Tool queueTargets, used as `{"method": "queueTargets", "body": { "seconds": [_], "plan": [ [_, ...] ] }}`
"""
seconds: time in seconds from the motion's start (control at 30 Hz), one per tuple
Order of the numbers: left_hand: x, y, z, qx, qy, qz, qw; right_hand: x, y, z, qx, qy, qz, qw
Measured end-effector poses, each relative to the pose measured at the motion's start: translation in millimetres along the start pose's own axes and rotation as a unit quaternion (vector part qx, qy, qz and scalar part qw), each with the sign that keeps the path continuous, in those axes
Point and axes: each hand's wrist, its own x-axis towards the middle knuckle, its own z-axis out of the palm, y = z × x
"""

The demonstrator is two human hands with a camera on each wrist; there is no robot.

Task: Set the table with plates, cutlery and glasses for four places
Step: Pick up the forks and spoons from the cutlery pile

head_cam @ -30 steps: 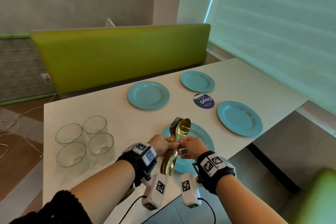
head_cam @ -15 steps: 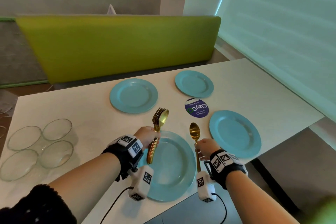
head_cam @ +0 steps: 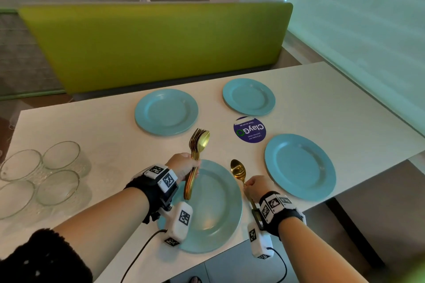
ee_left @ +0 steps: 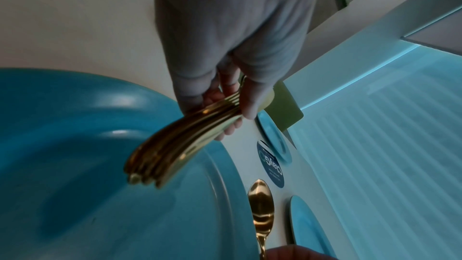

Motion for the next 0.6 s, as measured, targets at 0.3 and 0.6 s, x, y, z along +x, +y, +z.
{"method": "queueTargets", "body": {
  "seconds": [0.3, 0.6],
  "plan": [
    [4.4, 4.9, -0.6, 0.012, -0.007, 0.002, 1.000, 1.8, -10.2, 4.5, -0.110, 0.029, -0.033, 0.993],
    [10.2, 13.2, -6.3, 0.029, -0.018, 0.008, 0.999, 3.4, -12.1, 13.4, -0.120, 0.058, -0.032, 0.991]
  ]
}}
